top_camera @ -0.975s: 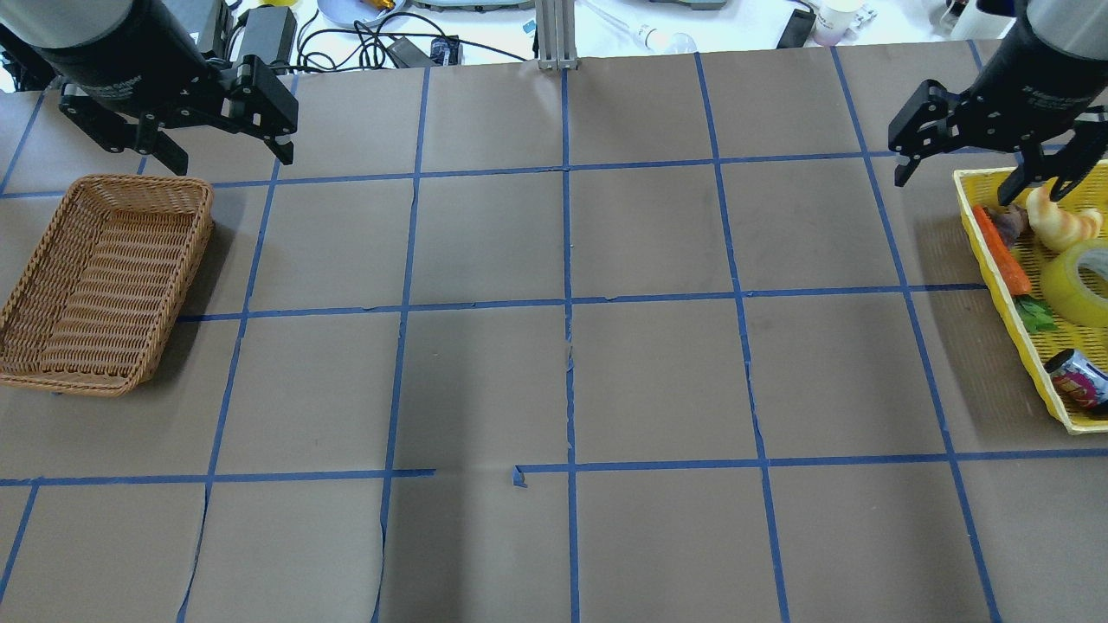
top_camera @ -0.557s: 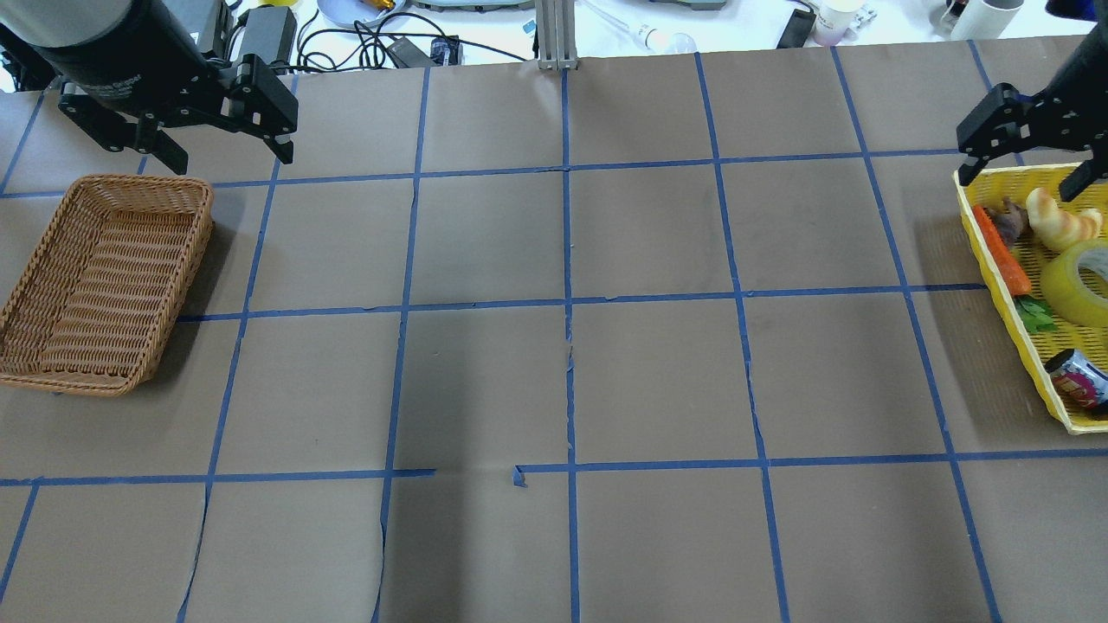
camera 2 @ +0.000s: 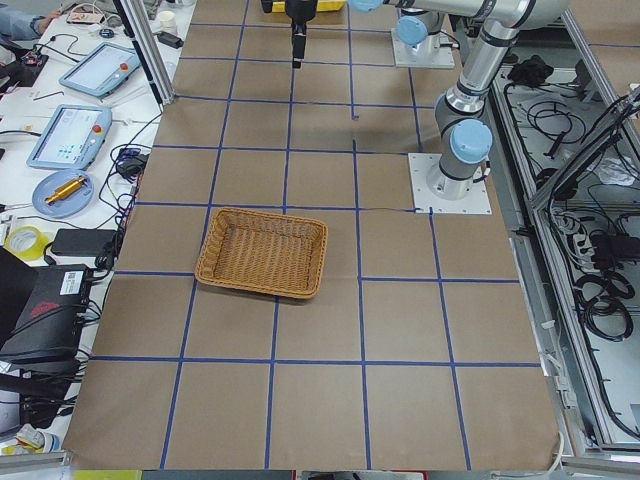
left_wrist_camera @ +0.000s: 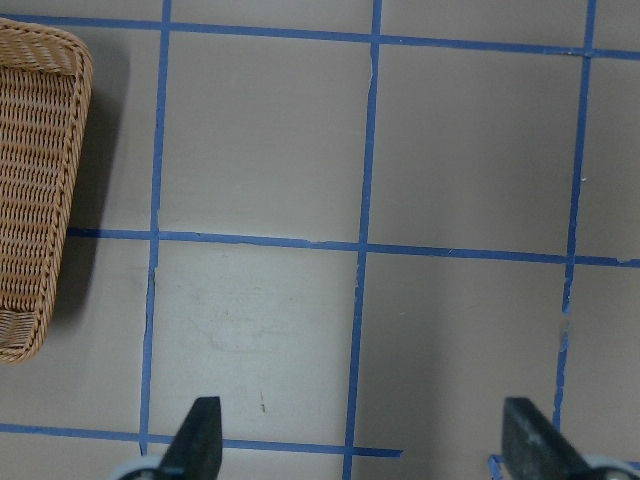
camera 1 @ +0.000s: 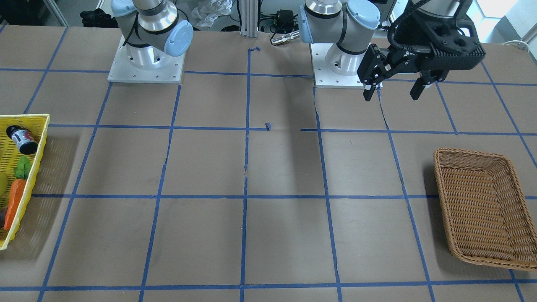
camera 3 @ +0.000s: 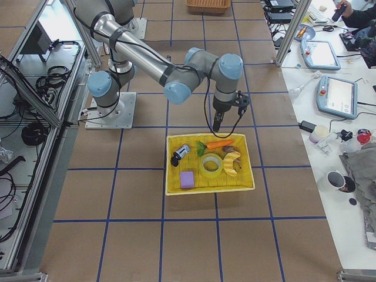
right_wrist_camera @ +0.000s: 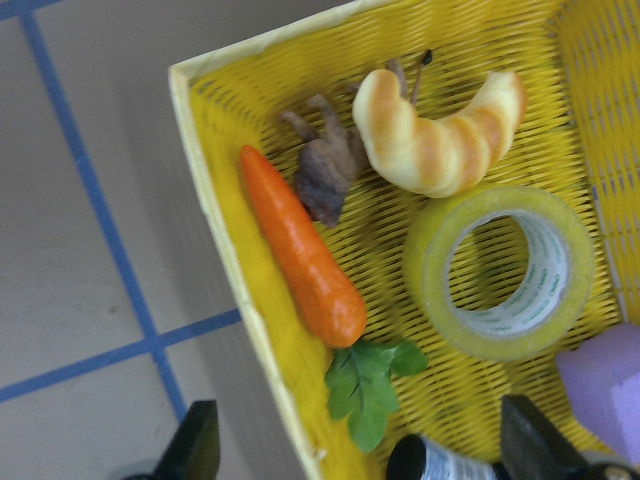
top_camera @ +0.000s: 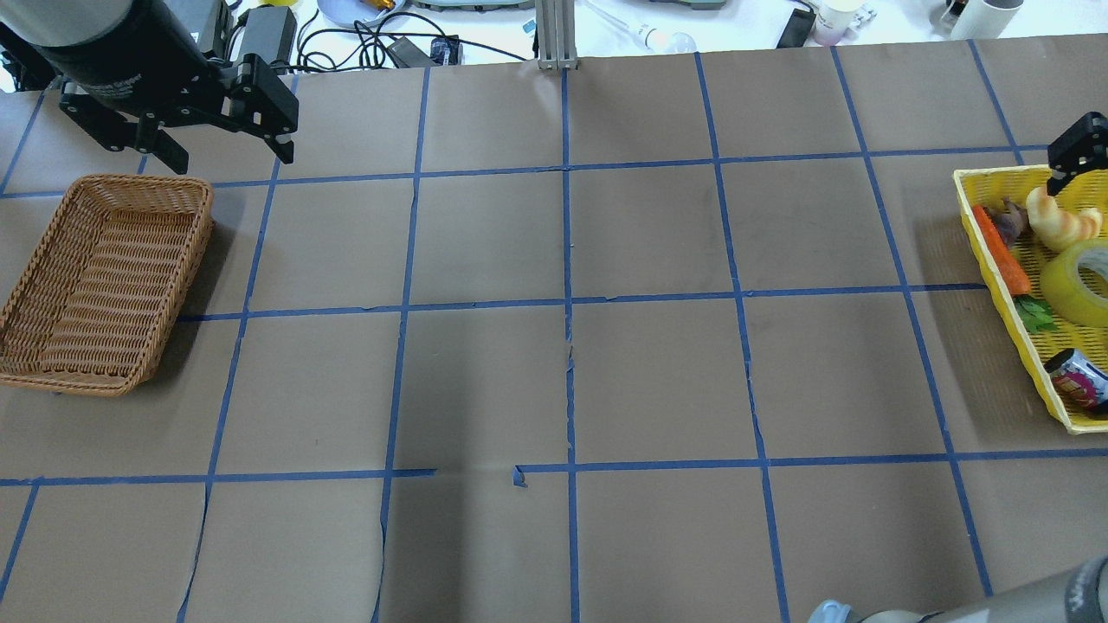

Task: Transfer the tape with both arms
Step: 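Move the right gripper over the yellow basket toward the tape roll, then lower the right gripper into the tape roll's hole and close it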

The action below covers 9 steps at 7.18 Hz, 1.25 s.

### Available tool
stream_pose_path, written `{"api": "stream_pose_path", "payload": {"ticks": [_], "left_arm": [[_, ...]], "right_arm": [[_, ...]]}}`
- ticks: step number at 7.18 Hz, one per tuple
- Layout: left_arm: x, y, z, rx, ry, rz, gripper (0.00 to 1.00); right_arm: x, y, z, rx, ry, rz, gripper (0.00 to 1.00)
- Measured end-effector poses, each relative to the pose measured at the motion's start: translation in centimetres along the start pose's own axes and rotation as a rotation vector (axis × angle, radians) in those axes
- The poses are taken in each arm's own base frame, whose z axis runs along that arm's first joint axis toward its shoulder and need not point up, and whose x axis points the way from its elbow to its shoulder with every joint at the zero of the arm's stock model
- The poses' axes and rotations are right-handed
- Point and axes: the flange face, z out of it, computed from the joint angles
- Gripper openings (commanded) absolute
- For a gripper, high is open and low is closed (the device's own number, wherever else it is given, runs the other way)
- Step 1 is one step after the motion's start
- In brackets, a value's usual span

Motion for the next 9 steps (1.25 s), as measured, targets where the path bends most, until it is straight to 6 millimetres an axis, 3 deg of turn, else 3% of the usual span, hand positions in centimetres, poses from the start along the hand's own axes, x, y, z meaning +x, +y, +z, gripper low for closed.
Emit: {"api": "stream_pose_path", "payload": {"ticks": [2,3,8,9], "left_arm": [[0.0,0.1,0.0,-0.001,0.0,0.0,1.0],[0.0,0.1,0.1,-0.002,0.0,-0.001,1.0],[-0.1,0.1,0.1,-0.003,-0.001,-0.002,1.0],[-0.1,0.1,0.1,-0.002,-0.001,-0.002,1.0]], "right_arm": [[2.6,-2.4,6.5,-0.018,0.034,0.059,1.0],[3.2,-2.8,8.3,-0.033,0.05,0.073,1.0],[3.6,-2.0,13.6,-0.136,0.098,0.088,0.99],[3.4,-1.5,14.3,-0.149,0.093,0.095,0.78]]}}
